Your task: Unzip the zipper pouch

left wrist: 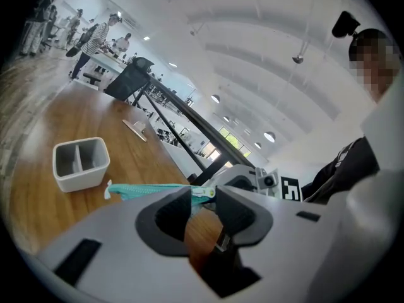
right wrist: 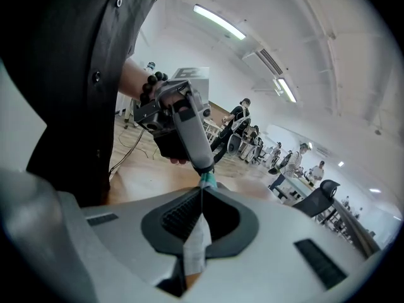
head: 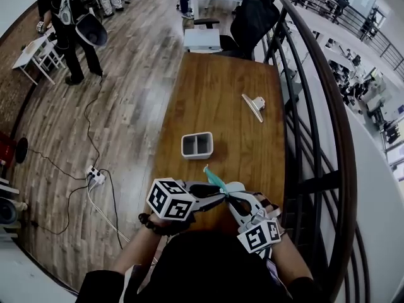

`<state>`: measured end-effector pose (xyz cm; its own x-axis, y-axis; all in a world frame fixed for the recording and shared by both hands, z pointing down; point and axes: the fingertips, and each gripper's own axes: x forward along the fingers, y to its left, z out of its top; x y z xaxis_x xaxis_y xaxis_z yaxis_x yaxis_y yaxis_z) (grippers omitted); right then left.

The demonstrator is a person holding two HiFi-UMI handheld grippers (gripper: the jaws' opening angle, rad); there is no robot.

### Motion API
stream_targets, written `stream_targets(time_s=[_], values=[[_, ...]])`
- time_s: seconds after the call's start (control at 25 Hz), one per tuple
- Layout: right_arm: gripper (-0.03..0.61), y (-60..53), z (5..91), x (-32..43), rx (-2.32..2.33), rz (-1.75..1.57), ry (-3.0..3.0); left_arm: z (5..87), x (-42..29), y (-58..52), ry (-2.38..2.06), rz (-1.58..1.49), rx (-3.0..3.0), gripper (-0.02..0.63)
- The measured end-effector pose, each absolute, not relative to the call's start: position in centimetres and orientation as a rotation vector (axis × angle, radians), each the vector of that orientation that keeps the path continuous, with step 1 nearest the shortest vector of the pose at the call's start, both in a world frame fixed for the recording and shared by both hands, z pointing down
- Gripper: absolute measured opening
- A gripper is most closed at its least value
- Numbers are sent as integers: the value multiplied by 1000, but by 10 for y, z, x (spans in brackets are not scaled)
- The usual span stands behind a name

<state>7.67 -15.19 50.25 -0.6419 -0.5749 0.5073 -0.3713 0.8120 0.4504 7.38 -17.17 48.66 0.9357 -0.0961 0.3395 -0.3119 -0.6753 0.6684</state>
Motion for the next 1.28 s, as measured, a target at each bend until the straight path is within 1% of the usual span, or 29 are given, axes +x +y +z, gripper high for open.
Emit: stream_targets(time_s=[0.24, 0.32, 0.48, 0.56, 0.64, 0.68, 1.04, 1.28], values=[[3, -151, 502, 78, 693, -379, -2362, 481, 64, -175, -262, 244, 2261, 114], [3, -152, 503, 78, 690, -373, -2365, 481, 60, -179, -265, 224, 2252, 100], [3, -153, 502, 73, 681, -376, -2370, 480, 59, -176, -197, 198, 2235, 95], [3, -153, 504, 73, 675, -378, -2365, 481, 59, -176, -183, 168, 2216, 74], [3, -153, 504, 73, 672, -373, -2368, 482, 55, -180, -203, 145, 2202, 35], [3, -153, 502, 73, 674, -369, -2375, 482, 53, -182, -213, 145, 2202, 29], [3, -157, 496, 70, 691, -362, -2392, 486, 55, -174, -143, 201, 2250, 31], [3, -155, 498, 70, 684, -365, -2383, 481, 55, -177, -151, 181, 2254, 31]])
